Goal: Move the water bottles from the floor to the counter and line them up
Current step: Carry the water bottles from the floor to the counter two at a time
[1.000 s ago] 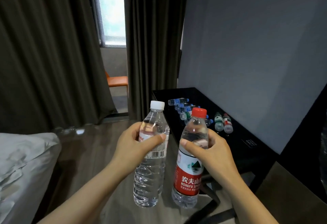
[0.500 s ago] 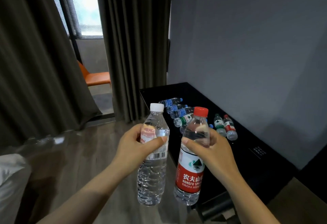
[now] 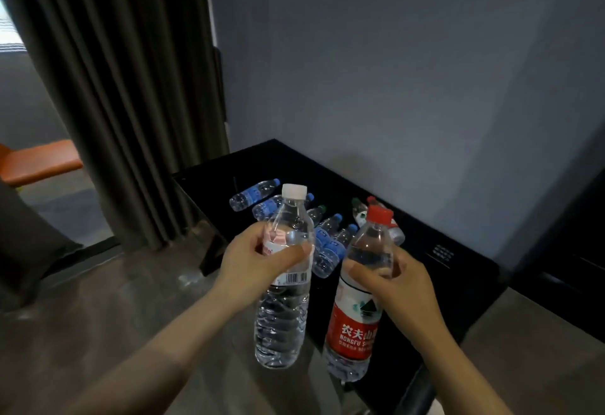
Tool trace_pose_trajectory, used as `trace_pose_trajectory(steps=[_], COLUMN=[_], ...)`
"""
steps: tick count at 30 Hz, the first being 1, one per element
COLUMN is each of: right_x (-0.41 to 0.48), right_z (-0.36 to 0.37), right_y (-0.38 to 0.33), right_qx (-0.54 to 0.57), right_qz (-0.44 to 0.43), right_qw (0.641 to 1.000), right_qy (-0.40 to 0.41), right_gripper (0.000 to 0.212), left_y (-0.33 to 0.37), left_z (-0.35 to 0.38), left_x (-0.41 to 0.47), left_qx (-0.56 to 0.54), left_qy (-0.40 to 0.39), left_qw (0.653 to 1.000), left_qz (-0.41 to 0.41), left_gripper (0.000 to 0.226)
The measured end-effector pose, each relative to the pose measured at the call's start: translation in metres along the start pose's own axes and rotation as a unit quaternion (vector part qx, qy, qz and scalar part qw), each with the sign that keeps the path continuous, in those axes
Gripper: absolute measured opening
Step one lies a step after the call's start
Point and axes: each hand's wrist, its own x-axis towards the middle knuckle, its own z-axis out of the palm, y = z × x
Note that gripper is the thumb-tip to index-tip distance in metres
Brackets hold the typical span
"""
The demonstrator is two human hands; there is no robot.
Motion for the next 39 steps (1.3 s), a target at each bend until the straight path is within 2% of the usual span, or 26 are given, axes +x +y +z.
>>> trace_pose_trajectory(steps=[4,9,24,33,39], right_x=[0.015,0.037,0.114,0.121,0.125], right_z=[0.000,-0.010,-0.064,-0.064,-0.065], right_y=[0.014,0.037,0.118,0.181,0.217], right_qx=[-0.008,-0.007,-0.044,-0.077,-0.090], right_qz=[0.043,0.091,0.196,0.292,0.334], right_qw=[0.998,0.991,0.961,0.927,0.913], right_qy=[0.046,0.102,0.188,0.221,0.217], right_gripper=[0.035,0.052,0.034,0.056,0.057], left_y=[-0.014,-0.032,-0.089,-0.156,-0.182], left_z=[0.011,0.040,0.155,0.192,0.211], left_x=[0.037,0.080,0.190,0.223,0.240], left_qx=[-0.010,-0.009,0.033,0.131,0.180], left_qy=[-0.064,-0.137,-0.279,-0.347,-0.399], left_qw=[0.998,0.990,0.956,0.922,0.893], left_qz=[-0.008,-0.031,-0.085,-0.108,-0.106], left_gripper=[0.025,0.029,0.032,0.037,0.042])
